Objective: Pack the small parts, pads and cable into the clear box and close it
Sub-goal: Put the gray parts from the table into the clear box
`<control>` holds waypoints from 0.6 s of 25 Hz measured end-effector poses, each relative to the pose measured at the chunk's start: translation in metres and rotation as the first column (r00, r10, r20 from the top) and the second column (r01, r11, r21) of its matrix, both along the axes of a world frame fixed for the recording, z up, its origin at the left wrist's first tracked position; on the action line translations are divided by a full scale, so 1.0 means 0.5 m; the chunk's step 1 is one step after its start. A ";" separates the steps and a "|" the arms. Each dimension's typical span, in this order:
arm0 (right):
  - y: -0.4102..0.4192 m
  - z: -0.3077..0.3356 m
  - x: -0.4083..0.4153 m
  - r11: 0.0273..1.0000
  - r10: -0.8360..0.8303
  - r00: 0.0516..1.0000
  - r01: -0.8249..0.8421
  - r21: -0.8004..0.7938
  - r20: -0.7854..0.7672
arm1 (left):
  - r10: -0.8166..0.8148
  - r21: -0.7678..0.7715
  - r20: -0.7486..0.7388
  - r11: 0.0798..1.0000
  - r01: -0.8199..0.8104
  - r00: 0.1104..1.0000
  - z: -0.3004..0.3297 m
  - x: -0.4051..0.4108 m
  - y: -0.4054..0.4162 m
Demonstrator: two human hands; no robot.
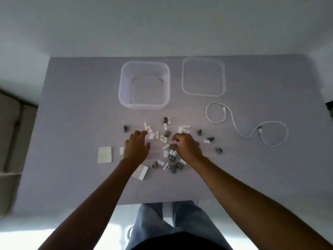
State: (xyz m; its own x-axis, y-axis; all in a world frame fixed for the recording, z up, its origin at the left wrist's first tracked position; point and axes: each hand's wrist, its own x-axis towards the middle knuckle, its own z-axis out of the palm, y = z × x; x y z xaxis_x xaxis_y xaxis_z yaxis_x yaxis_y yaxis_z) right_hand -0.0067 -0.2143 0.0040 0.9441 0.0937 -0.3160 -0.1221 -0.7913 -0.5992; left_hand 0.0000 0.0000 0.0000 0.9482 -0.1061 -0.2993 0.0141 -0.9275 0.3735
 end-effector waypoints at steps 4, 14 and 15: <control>0.020 -0.033 0.005 0.985 0.087 0.996 -0.087 -0.147 -0.004 | 0.205 0.010 -0.041 0.979 -0.205 0.978 -0.026 -0.012 0.026; 0.026 -0.069 0.014 0.987 -0.113 0.993 0.107 0.116 0.046 | 0.296 -0.017 -0.051 0.955 -0.297 0.954 -0.066 0.003 0.033; 0.027 -0.065 0.018 0.972 -0.183 0.981 0.171 0.163 0.060 | 0.300 -0.039 -0.048 0.952 -0.302 0.953 -0.070 0.007 0.033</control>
State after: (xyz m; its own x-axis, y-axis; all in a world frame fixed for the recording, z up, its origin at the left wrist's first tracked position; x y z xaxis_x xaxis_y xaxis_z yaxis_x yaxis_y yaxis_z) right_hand 0.0022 -0.2006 -0.0287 0.9704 -0.0345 -0.2390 -0.2023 -0.6565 -0.7267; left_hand 0.0035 0.0166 -0.0349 0.9251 0.1685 -0.3402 0.3066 -0.8600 0.4079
